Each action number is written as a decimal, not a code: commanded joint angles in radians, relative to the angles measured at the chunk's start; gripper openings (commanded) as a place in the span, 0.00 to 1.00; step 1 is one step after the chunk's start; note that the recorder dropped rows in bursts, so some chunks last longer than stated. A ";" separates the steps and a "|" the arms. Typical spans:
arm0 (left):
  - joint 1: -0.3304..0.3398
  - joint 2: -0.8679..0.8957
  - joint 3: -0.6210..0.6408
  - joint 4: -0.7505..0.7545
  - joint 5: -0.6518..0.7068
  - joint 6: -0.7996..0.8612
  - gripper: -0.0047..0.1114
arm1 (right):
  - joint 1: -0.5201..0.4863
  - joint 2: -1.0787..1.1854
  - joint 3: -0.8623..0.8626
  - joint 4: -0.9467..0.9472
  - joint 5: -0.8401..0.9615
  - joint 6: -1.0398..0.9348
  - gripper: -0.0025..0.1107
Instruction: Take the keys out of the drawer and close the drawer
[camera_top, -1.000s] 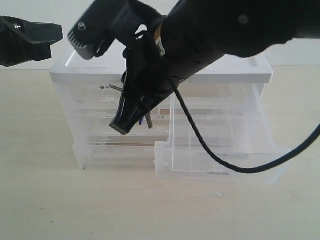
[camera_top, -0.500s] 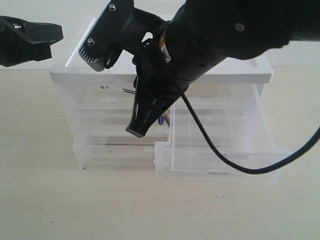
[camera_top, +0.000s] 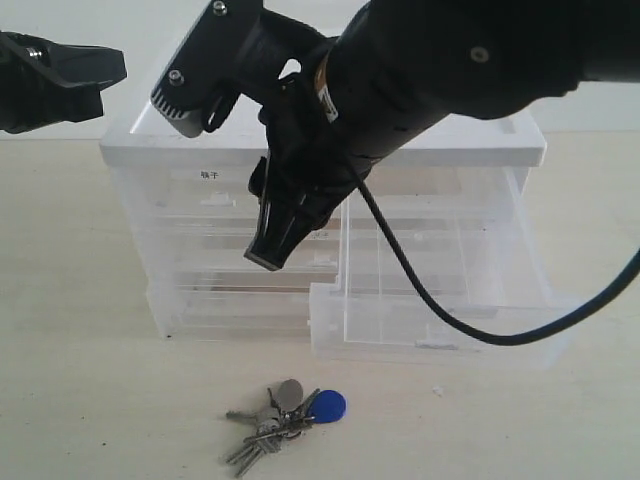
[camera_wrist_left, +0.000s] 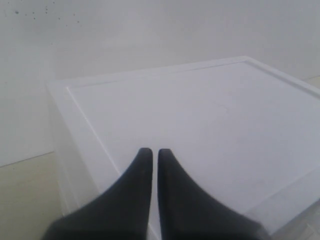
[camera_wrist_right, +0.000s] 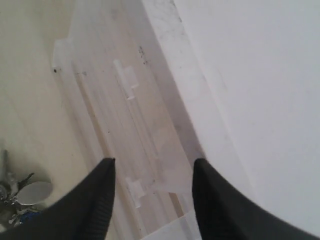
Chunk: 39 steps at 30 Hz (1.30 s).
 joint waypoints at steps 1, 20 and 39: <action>0.002 0.000 0.006 0.007 -0.008 0.001 0.08 | 0.002 -0.011 -0.006 -0.004 -0.010 0.016 0.41; 0.002 0.011 0.003 0.208 -0.312 0.000 0.08 | 0.002 -0.272 -0.003 0.333 0.403 -0.231 0.02; 0.002 0.067 -0.001 0.193 -0.334 0.016 0.08 | 0.002 -0.238 0.256 0.366 0.338 -0.391 0.02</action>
